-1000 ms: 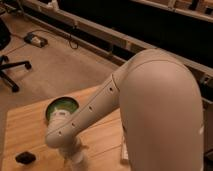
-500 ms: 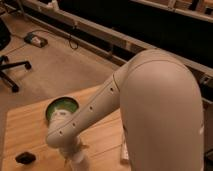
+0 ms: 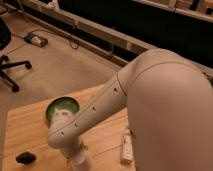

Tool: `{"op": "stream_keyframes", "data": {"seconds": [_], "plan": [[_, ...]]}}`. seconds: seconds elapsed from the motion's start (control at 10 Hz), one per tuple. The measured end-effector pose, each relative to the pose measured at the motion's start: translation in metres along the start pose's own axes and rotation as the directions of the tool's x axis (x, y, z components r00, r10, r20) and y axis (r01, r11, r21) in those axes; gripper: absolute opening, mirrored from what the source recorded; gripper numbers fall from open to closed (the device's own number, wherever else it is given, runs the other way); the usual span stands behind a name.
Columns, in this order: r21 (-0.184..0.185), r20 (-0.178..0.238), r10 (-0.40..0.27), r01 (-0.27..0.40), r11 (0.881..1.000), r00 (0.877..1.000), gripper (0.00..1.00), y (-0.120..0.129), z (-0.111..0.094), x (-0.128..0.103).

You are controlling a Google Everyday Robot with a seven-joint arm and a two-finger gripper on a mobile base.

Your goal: Place the ceramic cup over the eraser

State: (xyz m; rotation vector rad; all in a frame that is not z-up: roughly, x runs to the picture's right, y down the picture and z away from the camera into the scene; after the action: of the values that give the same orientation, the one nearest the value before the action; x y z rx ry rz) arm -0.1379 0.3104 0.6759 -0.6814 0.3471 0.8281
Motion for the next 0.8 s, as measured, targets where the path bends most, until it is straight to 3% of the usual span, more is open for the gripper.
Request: {"op": "stream_keyframes", "data": {"seconds": [0.2,0.4,0.6,0.8], "plan": [[0.002,0.040,-0.008,0.008,1.000,0.999,0.65,0.000,-0.031,0.008],[0.029,0.053,-0.010,0.009,1.000,0.999,0.65,0.000,-0.052,0.016],[0.036,0.045,-0.007,0.005,0.999,0.999,0.65,-0.002,-0.054,0.024],[0.012,0.023,0.011,-0.011,1.000,1.000,0.65,-0.007,-0.037,0.032]]}}
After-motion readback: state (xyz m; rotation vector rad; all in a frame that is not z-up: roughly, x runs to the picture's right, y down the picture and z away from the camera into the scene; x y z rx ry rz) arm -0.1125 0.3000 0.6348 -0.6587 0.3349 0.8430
